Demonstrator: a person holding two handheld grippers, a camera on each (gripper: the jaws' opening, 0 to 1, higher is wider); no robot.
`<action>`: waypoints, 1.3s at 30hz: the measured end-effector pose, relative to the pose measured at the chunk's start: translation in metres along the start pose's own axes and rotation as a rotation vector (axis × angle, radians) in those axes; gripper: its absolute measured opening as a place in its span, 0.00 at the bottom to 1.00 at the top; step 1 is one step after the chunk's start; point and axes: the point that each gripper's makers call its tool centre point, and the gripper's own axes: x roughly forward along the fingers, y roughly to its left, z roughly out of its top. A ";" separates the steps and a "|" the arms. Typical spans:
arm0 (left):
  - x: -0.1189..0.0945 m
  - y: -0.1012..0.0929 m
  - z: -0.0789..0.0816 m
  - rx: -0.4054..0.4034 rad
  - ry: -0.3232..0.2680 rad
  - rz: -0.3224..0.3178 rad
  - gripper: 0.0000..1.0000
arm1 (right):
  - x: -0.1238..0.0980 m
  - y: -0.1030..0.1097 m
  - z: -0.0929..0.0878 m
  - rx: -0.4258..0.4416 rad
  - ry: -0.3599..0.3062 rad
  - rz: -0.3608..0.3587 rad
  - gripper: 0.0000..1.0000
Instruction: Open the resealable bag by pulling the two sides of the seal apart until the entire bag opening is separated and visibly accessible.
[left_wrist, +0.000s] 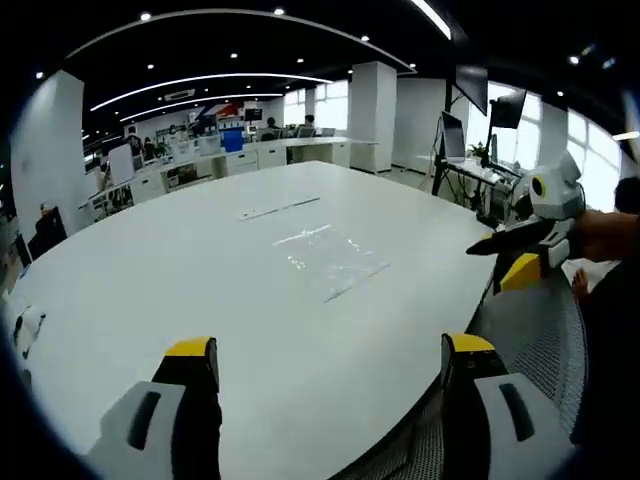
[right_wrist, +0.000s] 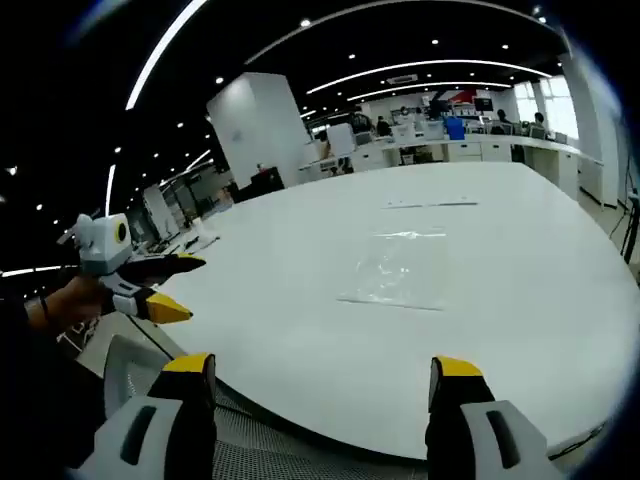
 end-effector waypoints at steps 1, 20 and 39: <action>0.000 0.000 -0.001 0.002 0.004 0.002 0.90 | 0.000 0.000 0.000 0.000 0.000 0.000 0.88; 0.001 -0.004 -0.006 0.007 0.034 -0.007 0.89 | 0.003 0.002 -0.002 0.004 0.006 0.008 0.87; 0.000 -0.007 -0.006 0.020 0.035 -0.009 0.89 | 0.003 0.001 -0.006 0.007 0.011 0.006 0.87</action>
